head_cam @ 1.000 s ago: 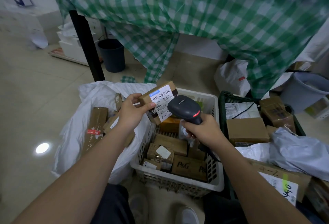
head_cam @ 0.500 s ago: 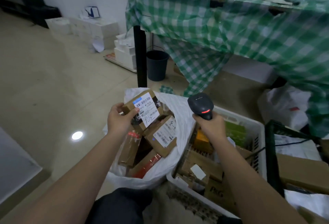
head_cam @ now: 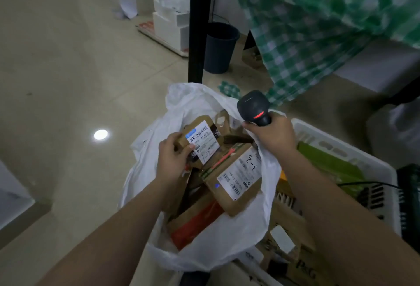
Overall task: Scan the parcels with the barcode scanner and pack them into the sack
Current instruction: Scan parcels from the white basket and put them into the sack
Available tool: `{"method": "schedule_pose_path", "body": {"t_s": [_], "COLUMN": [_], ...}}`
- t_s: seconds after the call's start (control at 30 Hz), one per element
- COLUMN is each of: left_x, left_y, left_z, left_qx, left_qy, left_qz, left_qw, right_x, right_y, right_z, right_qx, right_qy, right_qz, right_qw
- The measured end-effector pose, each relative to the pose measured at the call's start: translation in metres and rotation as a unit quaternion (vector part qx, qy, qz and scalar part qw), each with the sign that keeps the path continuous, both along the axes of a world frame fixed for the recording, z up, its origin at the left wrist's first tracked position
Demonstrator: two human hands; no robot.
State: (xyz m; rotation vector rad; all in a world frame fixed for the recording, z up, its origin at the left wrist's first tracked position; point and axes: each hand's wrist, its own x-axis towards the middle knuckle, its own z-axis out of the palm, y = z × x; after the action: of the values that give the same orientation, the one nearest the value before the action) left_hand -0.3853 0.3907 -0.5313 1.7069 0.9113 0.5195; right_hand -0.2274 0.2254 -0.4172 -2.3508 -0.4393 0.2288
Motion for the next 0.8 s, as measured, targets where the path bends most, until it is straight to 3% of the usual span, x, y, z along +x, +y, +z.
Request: {"method": "schedule_pose_path", "body": {"t_s": [0.1, 0.17, 0.2, 0.27, 0.33, 0.37, 0.43, 0.5, 0.6, 0.7, 0.8], "left_x": [0.015, 0.018, 0.019, 0.023, 0.023, 0.021, 0.014, 0.007, -0.004, -0.01, -0.011], "left_y": [0.019, 0.036, 0.042, 0.053, 0.057, 0.06, 0.073, 0.093, 0.108, 0.101, 0.097], "left_z": [-0.009, -0.006, -0.002, -0.002, -0.007, -0.012, -0.022, -0.038, -0.053, -0.058, -0.065], "left_qx": [0.039, 0.144, 0.182, 0.17, 0.071, 0.054, 0.125, 0.184, 0.096, 0.005, 0.005], "left_qy": [0.119, 0.269, 0.3, 0.273, 0.189, 0.158, 0.138, 0.197, 0.322, 0.322, 0.315], "left_qz": [-0.069, -0.112, -0.134, -0.183, -0.173, -0.125, -0.021, 0.0, -0.05, -0.078, -0.067], "left_qw": [0.99, 0.946, 0.927, 0.929, 0.964, 0.978, 0.982, 0.963, 0.94, 0.944, 0.947], "right_x": [0.006, 0.01, 0.011, 0.012, 0.012, 0.012, 0.011, 0.012, 0.014, 0.014, 0.014], "right_y": [0.011, 0.016, 0.017, 0.017, 0.016, 0.016, 0.016, 0.017, 0.019, 0.021, 0.019], "right_z": [-0.011, -0.018, -0.021, -0.027, -0.032, -0.033, -0.035, -0.037, -0.04, -0.044, -0.044], "right_qx": [-0.053, -0.109, -0.136, -0.157, -0.147, -0.14, -0.133, -0.126, -0.12, -0.113, -0.094], "right_qy": [-0.008, -0.019, -0.029, -0.038, -0.036, -0.035, -0.038, -0.042, -0.046, -0.05, -0.059], "right_qz": [0.017, 0.023, 0.023, 0.013, -0.002, -0.008, -0.012, -0.012, -0.013, -0.017, -0.018], "right_qw": [0.998, 0.994, 0.99, 0.987, 0.989, 0.989, 0.99, 0.991, 0.992, 0.992, 0.994]}}
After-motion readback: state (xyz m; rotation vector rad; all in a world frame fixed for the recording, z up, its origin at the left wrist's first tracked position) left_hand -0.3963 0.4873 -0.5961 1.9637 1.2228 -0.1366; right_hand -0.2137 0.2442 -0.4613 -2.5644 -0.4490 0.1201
